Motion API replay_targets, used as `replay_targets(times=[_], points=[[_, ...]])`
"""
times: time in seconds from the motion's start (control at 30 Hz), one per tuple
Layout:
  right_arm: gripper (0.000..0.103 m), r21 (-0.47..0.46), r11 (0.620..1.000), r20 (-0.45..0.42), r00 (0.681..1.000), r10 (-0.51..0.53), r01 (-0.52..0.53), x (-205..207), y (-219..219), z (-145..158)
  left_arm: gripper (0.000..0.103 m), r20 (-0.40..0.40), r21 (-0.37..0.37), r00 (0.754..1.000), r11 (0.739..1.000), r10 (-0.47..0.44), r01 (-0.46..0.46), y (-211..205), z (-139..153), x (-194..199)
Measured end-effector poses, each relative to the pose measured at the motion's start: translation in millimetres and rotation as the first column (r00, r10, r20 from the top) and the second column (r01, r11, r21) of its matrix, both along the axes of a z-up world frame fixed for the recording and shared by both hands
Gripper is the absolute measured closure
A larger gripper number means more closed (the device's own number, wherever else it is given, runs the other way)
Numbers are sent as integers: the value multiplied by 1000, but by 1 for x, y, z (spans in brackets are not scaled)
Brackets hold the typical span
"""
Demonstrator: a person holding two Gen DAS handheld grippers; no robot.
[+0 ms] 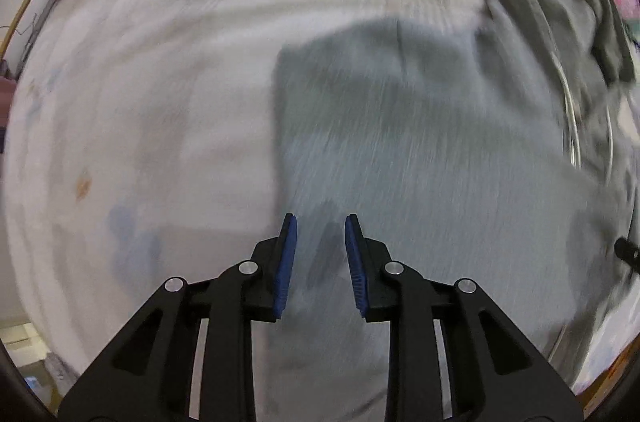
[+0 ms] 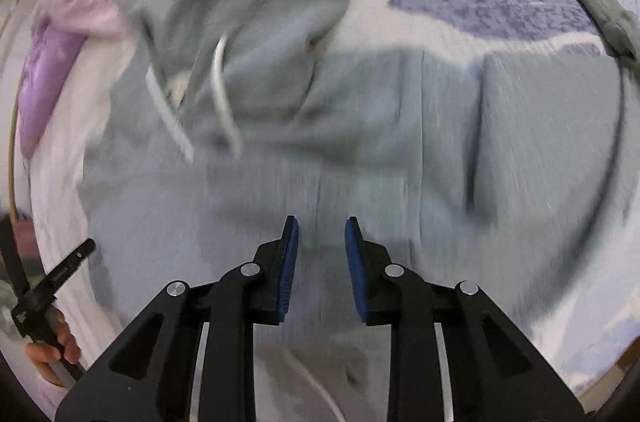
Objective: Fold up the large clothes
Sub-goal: 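Raise both open tools away from the hoodie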
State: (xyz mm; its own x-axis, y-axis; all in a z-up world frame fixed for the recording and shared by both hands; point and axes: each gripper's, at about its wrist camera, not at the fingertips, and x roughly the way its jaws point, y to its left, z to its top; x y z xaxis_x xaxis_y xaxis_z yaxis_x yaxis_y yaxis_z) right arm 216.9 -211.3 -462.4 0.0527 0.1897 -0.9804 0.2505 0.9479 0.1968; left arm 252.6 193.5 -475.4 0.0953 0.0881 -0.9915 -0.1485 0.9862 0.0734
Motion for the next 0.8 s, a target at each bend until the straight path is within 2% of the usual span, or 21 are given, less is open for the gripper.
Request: replay_targets(times=[0.07, 0.13, 0.17, 0.3, 0.37, 0.4, 0.43, 0.47, 0.5, 0.8], points=[[81, 5, 1000, -80, 997, -8, 8, -22, 6, -19, 77, -62, -33, 998, 999, 20, -22, 4, -10, -26], [81, 7, 1000, -66, 998, -5, 6, -34, 7, -34, 78, -104, -56, 994, 998, 30, -36, 7, -33, -41], [81, 7, 1000, -54, 998, -21, 21, -36, 5, -34, 78, -94, -68, 995, 997, 41, -47, 8, -42, -44], [80, 11, 998, -88, 994, -63, 65, -32, -2, -27, 77, -84, -31, 996, 999, 16, -19, -1, -31, -39], [77, 29, 997, -71, 995, -68, 70, -28, -2, -12, 75, -103, -11, 995, 1000, 4, -5, -9, -28, -39], [66, 37, 997, -66, 996, -66, 69, -24, -3, -6, 68, -101, -10, 995, 1000, -1, 0, -13, -23, -38], [43, 36, 997, -61, 996, -72, 74, -24, -5, 5, 64, -93, -18, 996, 1000, -4, 2, -21, -17, -44], [34, 27, 996, -59, 995, -79, 80, -27, 0, 10, 59, -86, -27, 996, 1000, -8, 6, -24, -10, -46], [31, 15, 996, -54, 995, -87, 88, -31, 0, 21, 58, -83, -29, 996, 999, -15, 13, -27, -4, -47], [31, 17, 997, -4, 997, -81, 81, -66, -7, 104, 53, -32, -40, 998, 998, -51, 50, -52, 72, -61]])
